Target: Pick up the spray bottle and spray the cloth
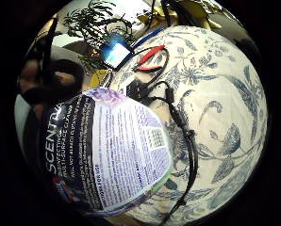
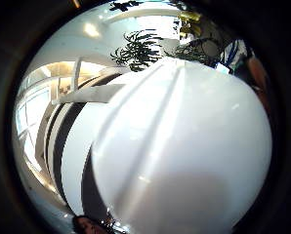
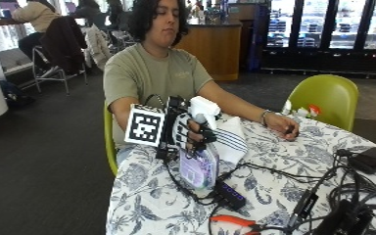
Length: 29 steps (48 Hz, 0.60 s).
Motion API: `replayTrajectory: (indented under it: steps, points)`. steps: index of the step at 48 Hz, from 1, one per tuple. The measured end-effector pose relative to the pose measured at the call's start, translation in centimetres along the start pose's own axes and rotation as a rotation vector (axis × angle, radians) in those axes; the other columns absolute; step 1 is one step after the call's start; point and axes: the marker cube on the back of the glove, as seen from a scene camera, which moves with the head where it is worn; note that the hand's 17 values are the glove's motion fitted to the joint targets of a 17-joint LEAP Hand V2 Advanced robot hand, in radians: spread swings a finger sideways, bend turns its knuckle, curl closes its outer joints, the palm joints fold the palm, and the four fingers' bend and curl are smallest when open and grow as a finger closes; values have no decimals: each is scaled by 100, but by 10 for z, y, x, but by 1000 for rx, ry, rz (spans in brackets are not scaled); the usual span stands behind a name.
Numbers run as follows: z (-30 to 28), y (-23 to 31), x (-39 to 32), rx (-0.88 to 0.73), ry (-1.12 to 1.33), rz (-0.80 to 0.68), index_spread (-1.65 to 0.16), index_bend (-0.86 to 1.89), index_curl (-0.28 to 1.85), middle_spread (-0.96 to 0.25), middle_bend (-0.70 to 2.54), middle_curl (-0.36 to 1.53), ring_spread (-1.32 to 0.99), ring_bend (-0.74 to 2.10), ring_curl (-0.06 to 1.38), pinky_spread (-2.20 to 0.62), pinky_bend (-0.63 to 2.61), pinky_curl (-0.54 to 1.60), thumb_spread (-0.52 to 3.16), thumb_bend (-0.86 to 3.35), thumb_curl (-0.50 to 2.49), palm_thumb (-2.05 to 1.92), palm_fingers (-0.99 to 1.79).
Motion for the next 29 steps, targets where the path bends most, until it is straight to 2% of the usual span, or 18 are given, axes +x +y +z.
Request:
replayTrajectory:
  steps: [3,5,6,13,18,29]
  points:
    - [-3,6,0,-10,-12,-31,-18,10,20,-2,25,39,-15,77,41,-12,52,37,90,2,51,87,109]
    - [-7,11,-2,-27,-24,-52,-20,11,22,-6,36,43,-15,73,42,-13,49,38,85,1,52,90,115]
    - [-9,12,-3,-35,-29,-57,-22,20,24,-7,44,46,-15,67,41,-14,44,37,79,3,54,95,121]
    - [-29,30,-25,-147,-39,-92,-24,22,31,-12,57,52,-16,61,42,-18,40,37,65,0,59,102,128]
    - [-43,50,-58,-377,69,-90,-25,24,36,-13,59,53,-17,61,43,-19,39,38,58,-2,62,103,131]
    - [-18,92,-95,-926,615,-32,-25,24,43,-15,61,55,-17,62,45,-21,40,39,49,-3,66,102,131]
